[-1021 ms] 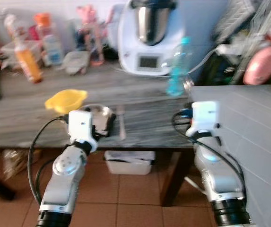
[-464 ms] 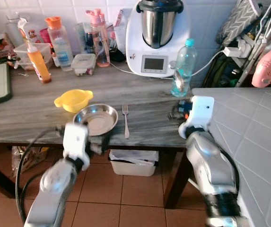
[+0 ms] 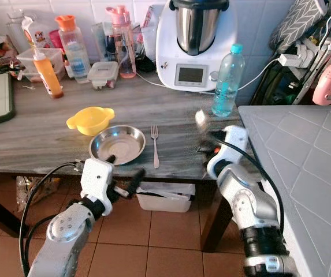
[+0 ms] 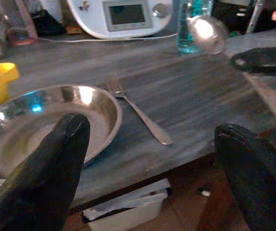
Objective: Setting the table
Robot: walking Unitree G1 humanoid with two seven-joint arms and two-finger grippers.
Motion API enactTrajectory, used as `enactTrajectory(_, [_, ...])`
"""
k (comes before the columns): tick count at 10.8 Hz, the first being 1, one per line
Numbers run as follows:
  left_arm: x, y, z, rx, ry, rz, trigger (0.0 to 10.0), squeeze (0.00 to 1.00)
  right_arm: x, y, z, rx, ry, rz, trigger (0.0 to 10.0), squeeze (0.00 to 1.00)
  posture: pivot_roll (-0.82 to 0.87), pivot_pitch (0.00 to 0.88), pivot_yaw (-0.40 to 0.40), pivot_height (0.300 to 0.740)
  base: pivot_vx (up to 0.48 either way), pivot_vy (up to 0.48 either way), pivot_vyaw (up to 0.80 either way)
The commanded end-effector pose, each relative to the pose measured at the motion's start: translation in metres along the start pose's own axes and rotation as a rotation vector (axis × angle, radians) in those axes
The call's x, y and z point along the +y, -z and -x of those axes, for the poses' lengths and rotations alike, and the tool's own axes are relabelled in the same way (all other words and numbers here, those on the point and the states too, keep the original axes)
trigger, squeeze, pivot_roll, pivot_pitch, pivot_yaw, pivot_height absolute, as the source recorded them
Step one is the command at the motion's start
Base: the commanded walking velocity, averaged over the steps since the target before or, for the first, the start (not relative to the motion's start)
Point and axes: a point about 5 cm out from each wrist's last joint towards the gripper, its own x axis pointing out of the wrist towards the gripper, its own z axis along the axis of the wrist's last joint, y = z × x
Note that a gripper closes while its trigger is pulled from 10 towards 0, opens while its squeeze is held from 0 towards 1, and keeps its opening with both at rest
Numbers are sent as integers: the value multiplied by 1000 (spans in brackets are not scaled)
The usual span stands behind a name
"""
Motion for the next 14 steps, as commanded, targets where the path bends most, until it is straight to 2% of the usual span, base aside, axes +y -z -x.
enactTrajectory(1, [-2,-1,3,11,29,-8,10000,0,8,2,-5,40,-50,0,10000,0,103,13,29,740,0,0,0])
enactTrajectory(4, [-3,3,6,34,39,-7,10000,0,25,4,-18,98,-148,-106,10000,0,120,15,24,740,0,0,0])
enactTrajectory(6, [-4,8,9,51,47,-3,10000,0,28,1,-26,101,-159,-129,10000,0,130,18,21,740,0,0,0])
enactTrajectory(7, [-4,11,9,59,49,-5,10000,0,26,-1,-29,93,-140,-164,10000,0,137,22,18,740,0,0,0])
enactTrajectory(10, [-5,12,12,67,53,-9,10000,0,26,0,-34,90,-121,-164,10000,0,144,38,22,740,0,0,0])
enactTrajectory(14, [-4,17,18,102,44,-21,10000,0,16,4,-41,96,-59,-231,10000,0,171,60,31,740,0,0,0])
